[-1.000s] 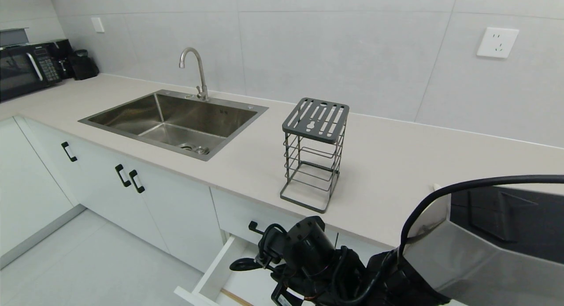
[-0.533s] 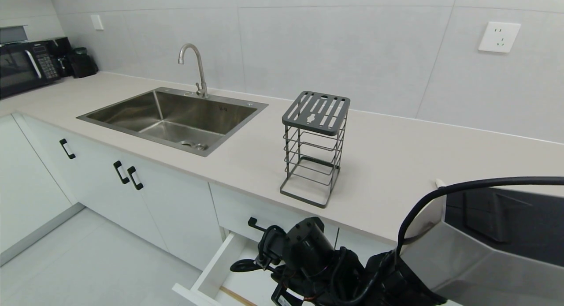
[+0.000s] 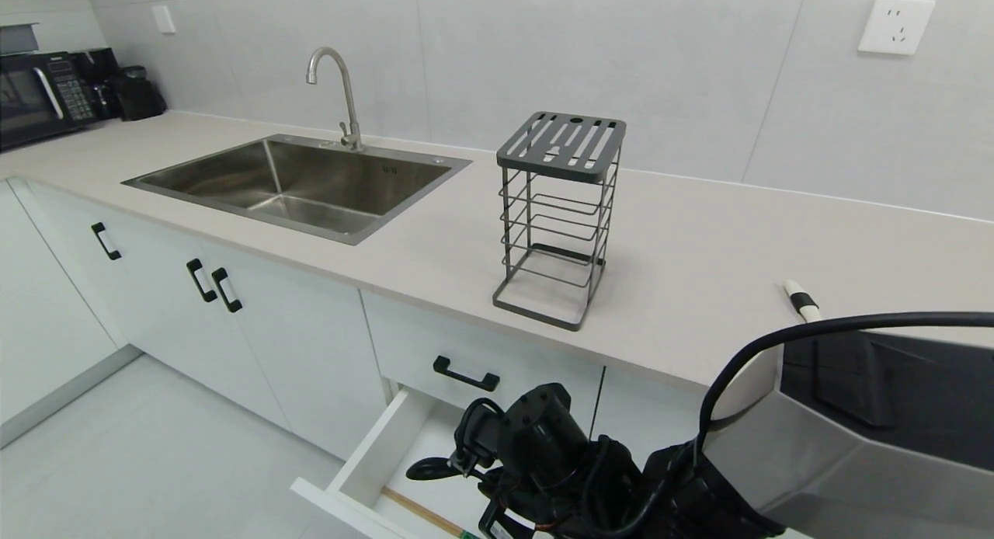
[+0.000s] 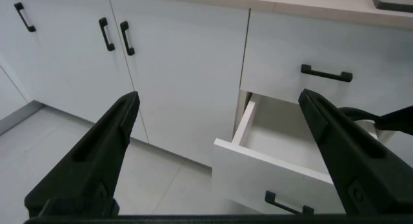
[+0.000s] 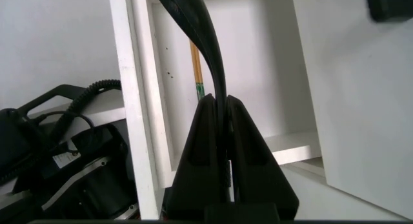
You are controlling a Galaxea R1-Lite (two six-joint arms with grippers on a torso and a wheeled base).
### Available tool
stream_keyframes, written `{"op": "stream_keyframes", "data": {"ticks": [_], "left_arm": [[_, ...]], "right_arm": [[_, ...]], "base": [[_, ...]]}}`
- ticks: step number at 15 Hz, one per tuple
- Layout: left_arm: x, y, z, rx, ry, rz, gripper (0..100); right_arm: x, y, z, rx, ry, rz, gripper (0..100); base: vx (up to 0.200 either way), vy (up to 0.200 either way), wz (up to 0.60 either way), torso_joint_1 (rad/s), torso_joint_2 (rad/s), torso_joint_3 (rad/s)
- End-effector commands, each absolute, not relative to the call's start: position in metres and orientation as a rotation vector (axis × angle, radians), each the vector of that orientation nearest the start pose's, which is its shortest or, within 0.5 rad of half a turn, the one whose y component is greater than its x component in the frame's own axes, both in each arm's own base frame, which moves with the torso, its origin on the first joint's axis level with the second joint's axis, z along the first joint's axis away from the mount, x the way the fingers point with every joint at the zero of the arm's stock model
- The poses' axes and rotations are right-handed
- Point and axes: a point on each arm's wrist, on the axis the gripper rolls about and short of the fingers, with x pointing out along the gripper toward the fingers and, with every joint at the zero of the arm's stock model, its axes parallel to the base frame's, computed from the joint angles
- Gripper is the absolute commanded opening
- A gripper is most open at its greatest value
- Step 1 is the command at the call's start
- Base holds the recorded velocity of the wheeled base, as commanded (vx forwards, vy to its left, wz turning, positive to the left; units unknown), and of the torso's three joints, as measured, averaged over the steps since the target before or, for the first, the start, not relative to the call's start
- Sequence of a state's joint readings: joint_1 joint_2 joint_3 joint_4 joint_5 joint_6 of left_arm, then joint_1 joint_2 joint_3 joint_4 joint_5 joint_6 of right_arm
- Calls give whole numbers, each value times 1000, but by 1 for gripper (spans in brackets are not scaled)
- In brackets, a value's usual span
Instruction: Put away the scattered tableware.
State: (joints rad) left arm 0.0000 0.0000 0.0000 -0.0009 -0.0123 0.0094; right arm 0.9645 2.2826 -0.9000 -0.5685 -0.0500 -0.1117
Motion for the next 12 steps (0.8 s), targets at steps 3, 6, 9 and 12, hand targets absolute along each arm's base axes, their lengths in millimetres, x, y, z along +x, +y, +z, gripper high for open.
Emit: {"op": "stream_keyframes", "data": {"ticks": [3, 6, 9, 12], "left_arm": [[-23, 0, 76, 9, -2, -14, 100], [-23, 0, 76, 9, -2, -14, 100], [-23, 0, 76, 9, -2, -12, 100], [-23, 0, 76, 9, -2, -12, 100]], "right_arm": [[215, 308, -5, -508, 683, 907, 0], [222, 313, -7, -533, 657, 922, 0], [224, 317, -10, -533, 655, 924, 0], [228, 321, -12, -528, 647, 923, 0]], "base": [[0, 0, 0, -28, 63, 31], [0, 0, 0, 0, 0, 0], [0, 0, 0, 0, 0, 0], [0, 0, 0, -172, 326, 152]]}}
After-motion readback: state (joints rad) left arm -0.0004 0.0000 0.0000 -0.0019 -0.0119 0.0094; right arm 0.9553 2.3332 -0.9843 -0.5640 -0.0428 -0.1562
